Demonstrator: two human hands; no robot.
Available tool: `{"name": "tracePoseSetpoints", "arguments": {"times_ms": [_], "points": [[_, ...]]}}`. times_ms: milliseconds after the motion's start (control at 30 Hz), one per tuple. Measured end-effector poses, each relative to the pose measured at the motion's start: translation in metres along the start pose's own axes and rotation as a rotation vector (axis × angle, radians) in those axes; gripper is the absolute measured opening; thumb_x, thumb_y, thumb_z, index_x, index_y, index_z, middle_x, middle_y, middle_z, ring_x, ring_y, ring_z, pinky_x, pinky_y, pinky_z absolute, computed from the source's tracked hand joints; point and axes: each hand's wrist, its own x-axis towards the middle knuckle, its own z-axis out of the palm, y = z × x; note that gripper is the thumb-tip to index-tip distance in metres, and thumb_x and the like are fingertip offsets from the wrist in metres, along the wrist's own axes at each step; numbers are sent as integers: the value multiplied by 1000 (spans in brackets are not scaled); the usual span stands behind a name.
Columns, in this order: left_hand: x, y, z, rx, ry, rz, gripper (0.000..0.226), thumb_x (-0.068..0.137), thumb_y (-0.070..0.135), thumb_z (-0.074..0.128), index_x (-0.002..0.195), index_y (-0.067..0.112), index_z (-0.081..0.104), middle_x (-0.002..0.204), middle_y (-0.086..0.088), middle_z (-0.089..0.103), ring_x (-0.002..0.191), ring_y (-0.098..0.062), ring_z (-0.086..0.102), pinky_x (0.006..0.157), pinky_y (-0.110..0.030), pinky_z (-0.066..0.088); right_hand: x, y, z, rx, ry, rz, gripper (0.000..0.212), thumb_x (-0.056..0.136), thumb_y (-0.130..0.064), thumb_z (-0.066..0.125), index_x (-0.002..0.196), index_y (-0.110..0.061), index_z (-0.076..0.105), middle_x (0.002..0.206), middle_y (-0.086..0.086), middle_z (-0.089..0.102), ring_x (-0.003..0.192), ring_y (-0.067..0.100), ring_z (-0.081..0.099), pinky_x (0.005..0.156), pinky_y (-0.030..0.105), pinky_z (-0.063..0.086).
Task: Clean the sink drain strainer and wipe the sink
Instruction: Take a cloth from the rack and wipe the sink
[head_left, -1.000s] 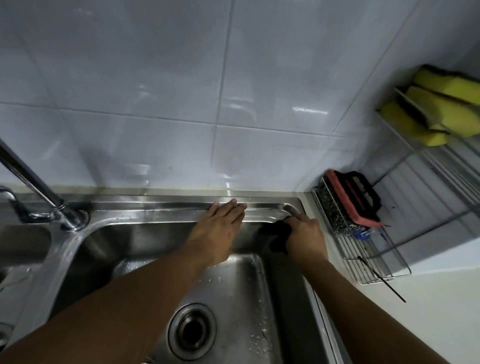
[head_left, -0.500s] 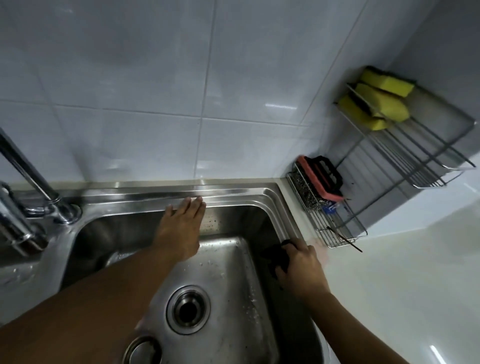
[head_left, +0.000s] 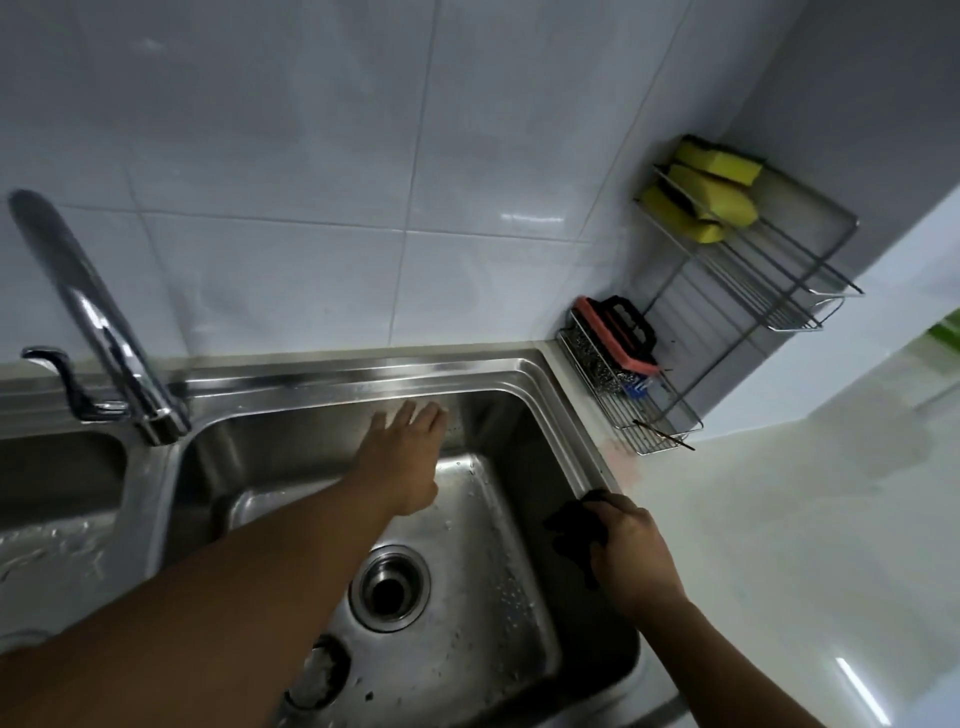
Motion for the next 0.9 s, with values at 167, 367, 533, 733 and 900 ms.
{"name": "tracePoseSetpoints", "arguments": {"times_ms": [167,367,533,733,900], "points": [[48,72,0,-25,-7,178,91,91,18,61,160,22,1,168,1,-3,154,-28,0,123,-53,11,4,14,2,-38,-1,-38,42,93,-17,61,135,-24,61,141,-5,54,118,21,50,102,30,44],[67,136,15,14,-36,400,98,85,9,66,160,25,4,168,2,-4,155,-23,-2,123,-53,8,6,19,0,-9,35,-61,43,91,-17,65,133,-23,62,135,-3,57,116,20,52,99,28,46],[60,145,25,35,-89,404,99,89,11,65,160,22,-3,167,0,-14,154,-23,-3,124,-51,9,0,21,-3,-3,15,-54,38,88,-14,64,126,-20,66,127,1,61,109,23,56,95,30,49],[34,144,29,54,-118,448,91,91,-4,52,160,22,0,167,-1,-11,154,-24,-6,124,-49,8,-30,23,-8,3,2,-13,39,90,-11,59,127,-20,67,129,-1,61,113,21,54,99,29,47],[11,150,29,86,-122,512,89,91,-8,51,160,21,3,168,1,-8,154,-25,-5,124,-51,9,-59,27,-18,30,-51,39,43,82,-2,55,118,-17,72,122,1,65,111,22,60,97,28,49]]}}
